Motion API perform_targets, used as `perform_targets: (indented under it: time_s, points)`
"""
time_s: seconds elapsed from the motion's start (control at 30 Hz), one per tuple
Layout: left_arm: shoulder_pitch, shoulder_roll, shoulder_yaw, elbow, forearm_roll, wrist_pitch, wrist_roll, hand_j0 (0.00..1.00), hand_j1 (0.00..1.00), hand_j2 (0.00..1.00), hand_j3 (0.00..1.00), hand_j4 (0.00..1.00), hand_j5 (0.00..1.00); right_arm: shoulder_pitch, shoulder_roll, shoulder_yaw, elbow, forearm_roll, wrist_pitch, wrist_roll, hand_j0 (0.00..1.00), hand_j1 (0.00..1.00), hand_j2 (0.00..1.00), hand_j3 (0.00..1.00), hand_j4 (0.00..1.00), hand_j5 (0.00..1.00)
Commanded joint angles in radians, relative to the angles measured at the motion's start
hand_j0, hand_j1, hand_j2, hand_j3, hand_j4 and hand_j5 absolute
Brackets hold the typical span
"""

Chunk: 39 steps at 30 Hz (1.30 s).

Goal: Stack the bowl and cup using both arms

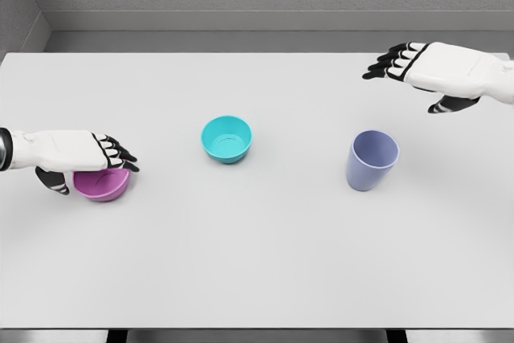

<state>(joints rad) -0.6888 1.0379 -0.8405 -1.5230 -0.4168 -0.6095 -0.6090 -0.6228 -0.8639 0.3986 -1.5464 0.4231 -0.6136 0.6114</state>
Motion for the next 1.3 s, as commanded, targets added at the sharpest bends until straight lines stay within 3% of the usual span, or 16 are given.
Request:
perform_targets:
  time_s: [0.0, 0.07, 0.23, 0.3, 0.83, 1.13, 1.27]
  points:
    - [0.000, 0.001, 0.000, 0.001, -0.005, -0.001, -0.002, 1.00, 1.00, 1.00, 1.00, 1.00, 1.00, -0.002, 0.000, -0.003, 0.002, -0.004, 0.003, 0.000, 1.00, 1.00, 1.00, 1.00, 1.00, 1.00]
    - [0.002, 0.001, 0.000, 0.001, -0.005, -0.001, -0.002, 0.99, 0.99, 0.99, 0.99, 0.99, 0.99, 0.000, 0.008, -0.006, 0.009, -0.010, 0.003, 0.000, 1.00, 1.00, 1.00, 1.00, 1.00, 1.00]
    - [0.003, -0.005, 0.000, 0.001, -0.005, -0.001, -0.002, 0.86, 0.86, 0.86, 0.86, 0.86, 0.86, 0.000, 0.023, -0.035, 0.052, -0.012, 0.003, 0.000, 1.00, 1.00, 1.00, 1.00, 1.00, 1.00]
    - [0.003, -0.005, 0.000, 0.001, -0.005, -0.001, -0.002, 0.82, 0.82, 0.82, 0.82, 0.82, 0.82, 0.008, 0.034, -0.067, 0.046, -0.012, 0.003, 0.000, 1.00, 1.00, 1.00, 1.00, 1.00, 1.00]
    - [0.000, -0.007, 0.000, 0.001, 0.003, -0.001, -0.002, 0.54, 0.54, 0.54, 0.54, 0.54, 0.54, 0.029, 0.037, -0.053, 0.042, -0.007, 0.003, 0.000, 1.00, 1.00, 1.00, 1.00, 1.00, 1.00]
    - [-0.008, -0.021, 0.000, 0.001, 0.006, -0.001, -0.002, 0.53, 0.53, 0.53, 0.53, 0.53, 0.53, 0.034, 0.039, -0.055, 0.040, -0.007, 0.003, 0.000, 1.00, 1.00, 1.00, 1.00, 1.00, 1.00]
    - [-0.046, -0.062, 0.000, -0.003, 0.006, -0.001, -0.002, 0.53, 0.53, 0.53, 0.53, 0.53, 0.53, 0.035, 0.040, -0.055, 0.040, -0.007, 0.003, 0.000, 1.00, 1.00, 1.00, 1.00, 1.00, 1.00]
